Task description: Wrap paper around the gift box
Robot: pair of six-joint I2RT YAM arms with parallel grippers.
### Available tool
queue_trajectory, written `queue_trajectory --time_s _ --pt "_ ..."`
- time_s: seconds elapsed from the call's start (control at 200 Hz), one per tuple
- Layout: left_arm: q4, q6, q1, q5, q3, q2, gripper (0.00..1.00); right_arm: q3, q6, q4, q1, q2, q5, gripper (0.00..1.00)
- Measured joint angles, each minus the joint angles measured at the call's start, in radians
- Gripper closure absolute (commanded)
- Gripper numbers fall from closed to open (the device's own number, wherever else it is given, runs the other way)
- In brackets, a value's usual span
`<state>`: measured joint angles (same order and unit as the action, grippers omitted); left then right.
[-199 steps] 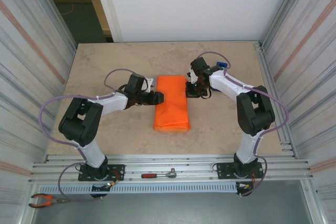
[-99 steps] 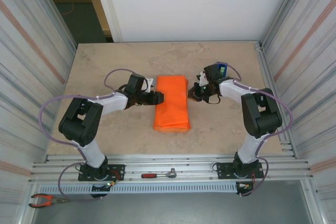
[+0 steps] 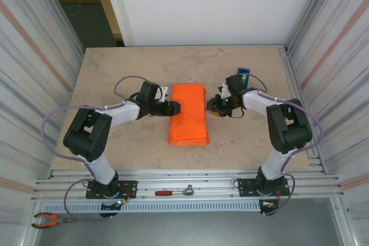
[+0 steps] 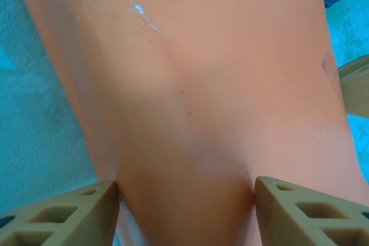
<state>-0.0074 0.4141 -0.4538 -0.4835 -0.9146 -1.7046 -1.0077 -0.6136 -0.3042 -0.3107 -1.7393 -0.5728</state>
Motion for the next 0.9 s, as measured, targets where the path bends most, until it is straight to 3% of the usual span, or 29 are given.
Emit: queue_trajectory --time_s 0.326,0.501,0.732,0.902 --pt "-0.092 0.005 0.076 -0.047 -0.021 0.09 0.29 0.052 0.0 -0.029 -0.005 0.144 0.036 0.36" --pt "-0.056 0.039 0.082 -0.047 0.027 0.176 0.29 0.068 -0.008 -0.036 -0.068 0.217 0.06 0.25" --pt "-0.004 0.089 0.024 -0.006 0.178 0.222 0.28 0.149 -0.051 -0.014 -0.201 0.262 0.135 0.22" --pt "0.043 0.126 -0.03 0.039 0.242 0.218 0.28 0.18 -0.083 0.023 -0.221 0.231 0.166 0.26"
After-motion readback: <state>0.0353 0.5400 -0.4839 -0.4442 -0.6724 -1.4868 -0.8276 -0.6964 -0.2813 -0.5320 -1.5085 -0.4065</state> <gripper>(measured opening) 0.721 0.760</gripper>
